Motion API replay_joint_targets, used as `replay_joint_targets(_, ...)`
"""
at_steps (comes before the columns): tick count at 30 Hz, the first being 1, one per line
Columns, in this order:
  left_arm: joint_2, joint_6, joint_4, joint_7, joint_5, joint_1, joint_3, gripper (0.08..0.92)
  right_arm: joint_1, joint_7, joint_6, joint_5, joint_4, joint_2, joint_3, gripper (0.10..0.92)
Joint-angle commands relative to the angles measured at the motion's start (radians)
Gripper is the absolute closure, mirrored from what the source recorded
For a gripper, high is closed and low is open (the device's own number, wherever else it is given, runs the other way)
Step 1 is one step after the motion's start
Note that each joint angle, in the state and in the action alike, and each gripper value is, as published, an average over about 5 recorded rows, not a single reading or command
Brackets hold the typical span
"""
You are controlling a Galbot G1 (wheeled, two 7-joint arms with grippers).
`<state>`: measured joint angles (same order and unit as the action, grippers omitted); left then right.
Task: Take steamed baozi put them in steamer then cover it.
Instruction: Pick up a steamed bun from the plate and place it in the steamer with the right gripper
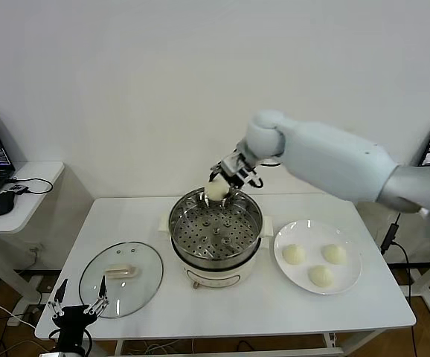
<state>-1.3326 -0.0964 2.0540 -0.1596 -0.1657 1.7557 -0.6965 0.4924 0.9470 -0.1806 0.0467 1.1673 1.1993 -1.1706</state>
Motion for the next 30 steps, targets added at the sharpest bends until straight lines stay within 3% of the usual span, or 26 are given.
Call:
replay_joint_targets(1,-0.002,0.001,-0.004,0.0,-0.002,-0.008,0.001,0.177,-0.033,-0.04,-0.204,0.182,-0.043,0.066,-0.057,0.397)
replay_joint_targets(30,-0.011,0.0,0.005,-0.009,0.001,-0.006,0.005,0.177,-0.118,-0.16,-0.314,0.351,-0.177,0.084,-0.01,0.352)
